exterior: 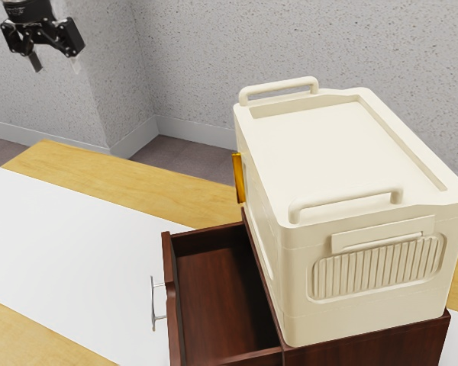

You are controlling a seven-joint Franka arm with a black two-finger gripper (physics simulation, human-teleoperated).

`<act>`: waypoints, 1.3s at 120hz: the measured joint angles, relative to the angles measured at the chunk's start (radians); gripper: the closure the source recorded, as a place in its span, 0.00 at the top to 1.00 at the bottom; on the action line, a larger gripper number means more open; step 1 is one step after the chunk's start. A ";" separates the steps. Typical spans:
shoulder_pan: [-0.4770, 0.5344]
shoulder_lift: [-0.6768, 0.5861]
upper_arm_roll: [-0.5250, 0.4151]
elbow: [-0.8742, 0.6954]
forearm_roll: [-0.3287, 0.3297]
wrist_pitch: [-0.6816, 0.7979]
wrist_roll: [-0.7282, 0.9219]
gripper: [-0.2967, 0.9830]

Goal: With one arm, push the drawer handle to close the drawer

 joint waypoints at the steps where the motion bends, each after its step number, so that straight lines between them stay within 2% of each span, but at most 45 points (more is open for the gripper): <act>1: 0.006 0.000 0.000 0.000 -0.001 0.001 0.002 0.75; 24: 0.125 -0.003 0.001 0.005 -0.009 0.008 0.050 0.75; 37: 0.146 -0.078 0.006 0.133 -0.023 -0.015 0.067 0.75; 54: 0.013 -0.148 -0.021 0.158 -0.030 -0.073 0.082 0.75; 66: -0.014 -0.152 -0.029 0.133 -0.033 -0.106 0.091 0.75; 78: -0.101 -0.230 -0.039 -0.014 -0.023 -0.120 0.085 0.75; 86: -0.093 -0.331 -0.068 -0.196 -0.018 -0.110 0.078 0.75; 100: 0.131 -0.646 -0.263 -0.639 -0.020 -0.048 0.064 0.75; 116: 0.274 -0.927 -0.398 -1.068 -0.051 0.020 0.047 0.75; 124: 0.353 -1.034 -0.415 -1.185 -0.079 0.021 0.040 0.75; 136: 0.361 -1.072 -0.389 -1.282 -0.098 0.036 0.031 0.75; 156: 0.350 -0.986 -0.438 -1.409 -0.090 0.164 0.023 0.75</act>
